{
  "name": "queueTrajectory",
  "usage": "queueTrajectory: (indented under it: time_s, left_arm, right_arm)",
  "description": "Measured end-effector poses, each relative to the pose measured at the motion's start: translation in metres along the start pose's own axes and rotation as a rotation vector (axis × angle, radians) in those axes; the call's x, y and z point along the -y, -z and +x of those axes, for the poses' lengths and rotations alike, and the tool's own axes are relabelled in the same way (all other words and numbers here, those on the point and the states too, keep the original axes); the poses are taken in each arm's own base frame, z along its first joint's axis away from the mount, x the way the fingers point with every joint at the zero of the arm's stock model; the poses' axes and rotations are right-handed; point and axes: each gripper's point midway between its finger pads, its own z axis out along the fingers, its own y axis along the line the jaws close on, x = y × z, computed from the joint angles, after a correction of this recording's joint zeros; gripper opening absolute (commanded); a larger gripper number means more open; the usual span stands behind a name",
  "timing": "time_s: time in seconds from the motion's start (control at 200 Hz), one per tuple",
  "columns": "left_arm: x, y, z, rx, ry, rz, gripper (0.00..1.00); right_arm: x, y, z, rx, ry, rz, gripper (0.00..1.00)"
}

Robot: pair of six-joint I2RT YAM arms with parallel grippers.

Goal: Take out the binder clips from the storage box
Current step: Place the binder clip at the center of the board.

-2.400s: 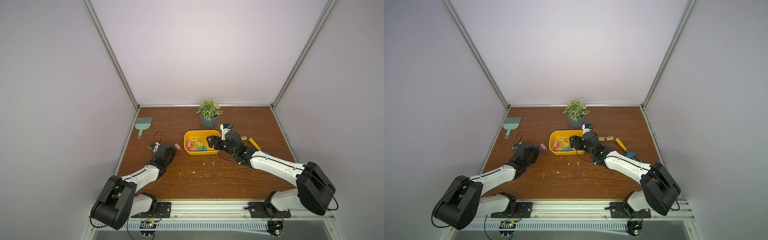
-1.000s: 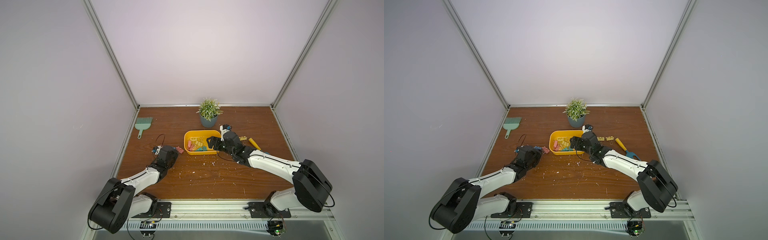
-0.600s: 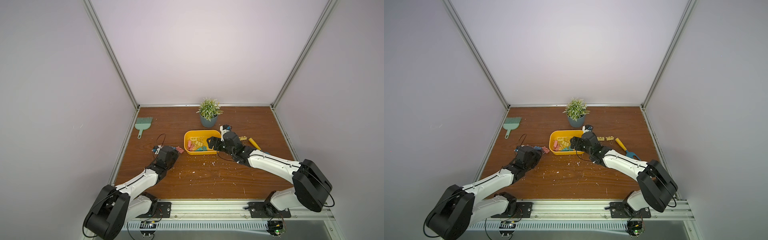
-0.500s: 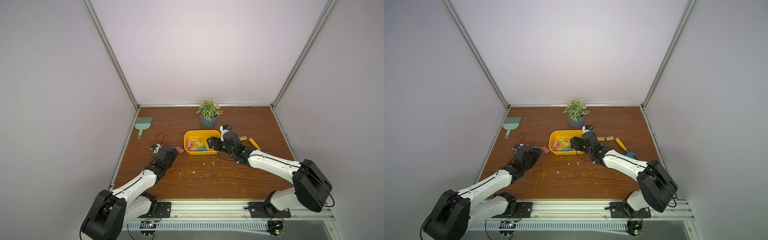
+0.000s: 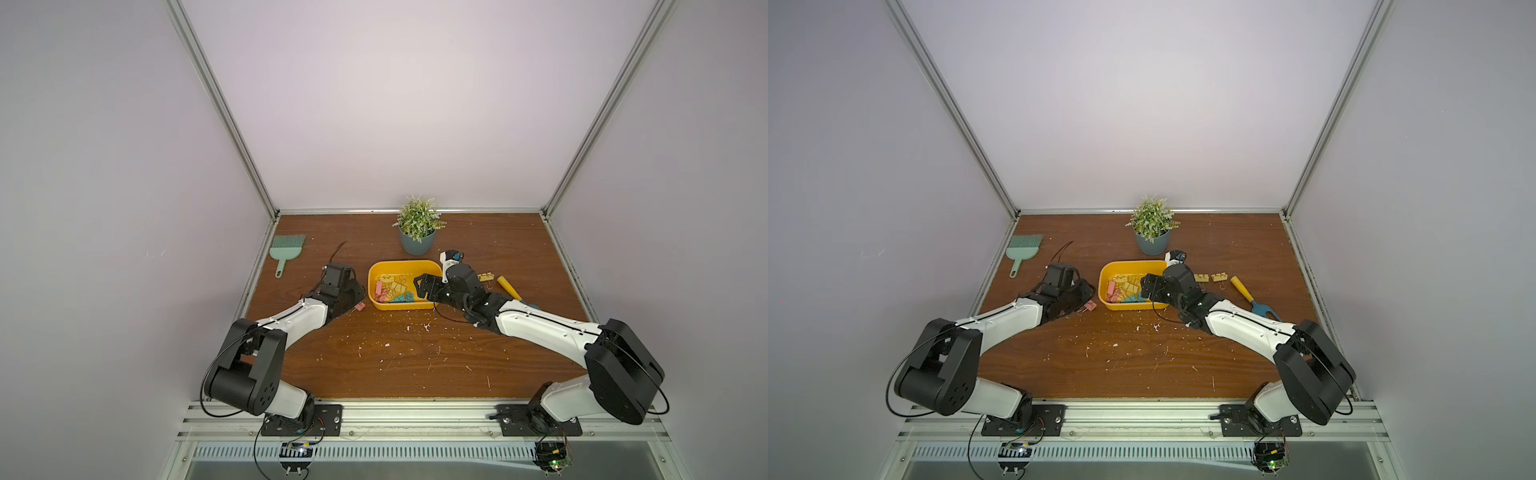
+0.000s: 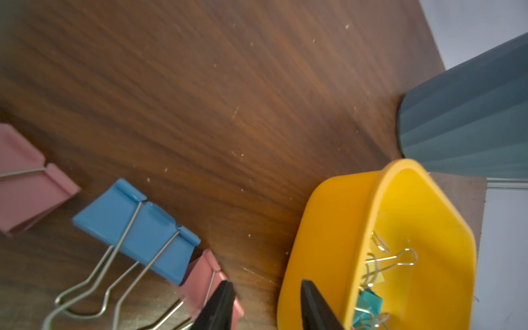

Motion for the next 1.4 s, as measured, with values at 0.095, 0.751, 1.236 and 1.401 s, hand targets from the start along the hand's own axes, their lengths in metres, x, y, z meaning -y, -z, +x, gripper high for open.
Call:
queueTrajectory:
  time_s: [0.095,0.751,1.236,1.401]
  left_arm:
    - [-0.004,0.0,0.004,-0.018,0.001,-0.015,0.43]
    - [0.0,0.067,-0.026,0.164,-0.133,-0.04,0.4]
    - [-0.036,0.03,0.005,0.01,-0.1,-0.158,0.32]
    - [-0.04,0.029,0.009,0.009,-0.061,-0.155,0.22]
  right_arm:
    - [0.0,0.0,0.0,0.001,0.003,0.001,0.89]
    - [0.0,0.001,0.0,0.001,0.003,0.0,0.89]
    - [-0.058,-0.01,0.007,-0.107,0.096,-0.216,0.86]
    - [-0.07,-0.016,0.021,-0.15,0.121,-0.243,0.86]
